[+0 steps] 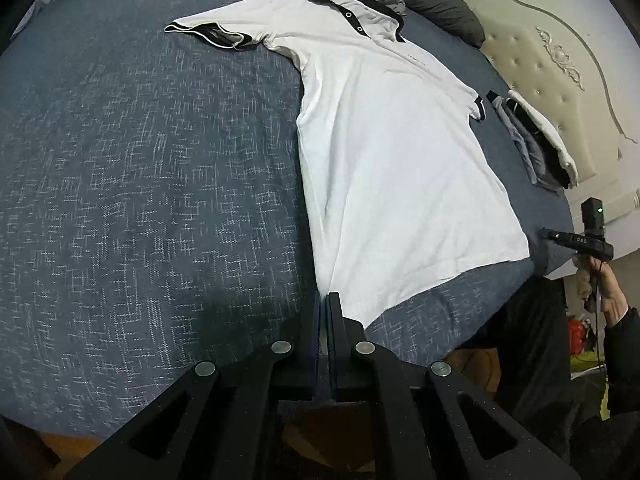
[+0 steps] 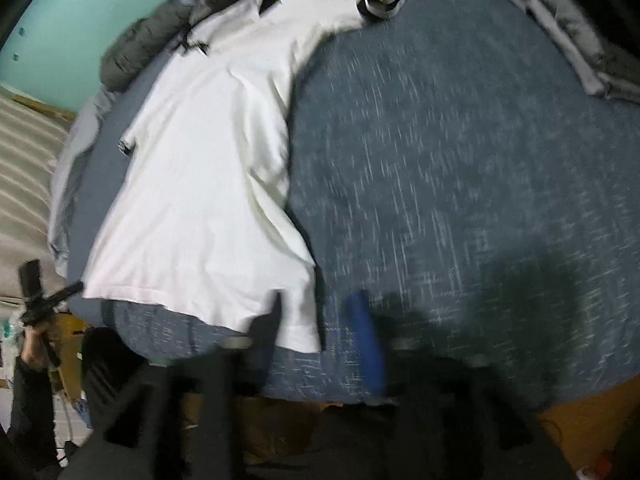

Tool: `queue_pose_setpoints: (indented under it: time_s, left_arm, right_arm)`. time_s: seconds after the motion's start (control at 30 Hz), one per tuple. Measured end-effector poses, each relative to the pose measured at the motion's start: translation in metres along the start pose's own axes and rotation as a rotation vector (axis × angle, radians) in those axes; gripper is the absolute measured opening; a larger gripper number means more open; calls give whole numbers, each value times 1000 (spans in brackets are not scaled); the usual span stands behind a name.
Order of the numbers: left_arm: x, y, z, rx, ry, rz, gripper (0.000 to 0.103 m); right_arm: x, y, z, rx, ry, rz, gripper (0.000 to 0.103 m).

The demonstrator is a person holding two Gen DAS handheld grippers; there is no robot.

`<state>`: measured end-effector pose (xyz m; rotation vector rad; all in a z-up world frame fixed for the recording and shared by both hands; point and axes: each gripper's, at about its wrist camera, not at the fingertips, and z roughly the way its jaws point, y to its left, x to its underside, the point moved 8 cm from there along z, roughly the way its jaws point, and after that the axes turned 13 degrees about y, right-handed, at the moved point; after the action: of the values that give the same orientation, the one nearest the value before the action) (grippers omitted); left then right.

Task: Fold clothes
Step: 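Grasp the shirt hem with both tools and pull it straight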

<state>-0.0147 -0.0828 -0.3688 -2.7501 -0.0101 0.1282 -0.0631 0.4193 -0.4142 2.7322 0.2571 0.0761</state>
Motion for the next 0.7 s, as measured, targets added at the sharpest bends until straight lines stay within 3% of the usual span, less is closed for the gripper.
queue_pose_setpoints:
  time_s: [0.2, 0.23, 0.27, 0.33, 0.7]
  left_arm:
    - [7, -1, -4, -4, -11, 4, 3]
    - [8, 0, -5, -3, -13, 3, 3]
    - [8, 0, -5, -2, -15, 3, 3]
    - [9, 0, -6, -2, -19, 5, 3]
    - [21, -9, -30, -12, -37, 36, 3]
  right_arm:
    - [4, 5, 38, -4, 52, -4, 45]
    - [4, 6, 42, 2, 53, -12, 33]
    - [4, 8, 42, 3, 42, -19, 13]
    - [5, 14, 39, -36, 37, -30, 4]
    - [14, 34, -59, 11, -99, -154, 3]
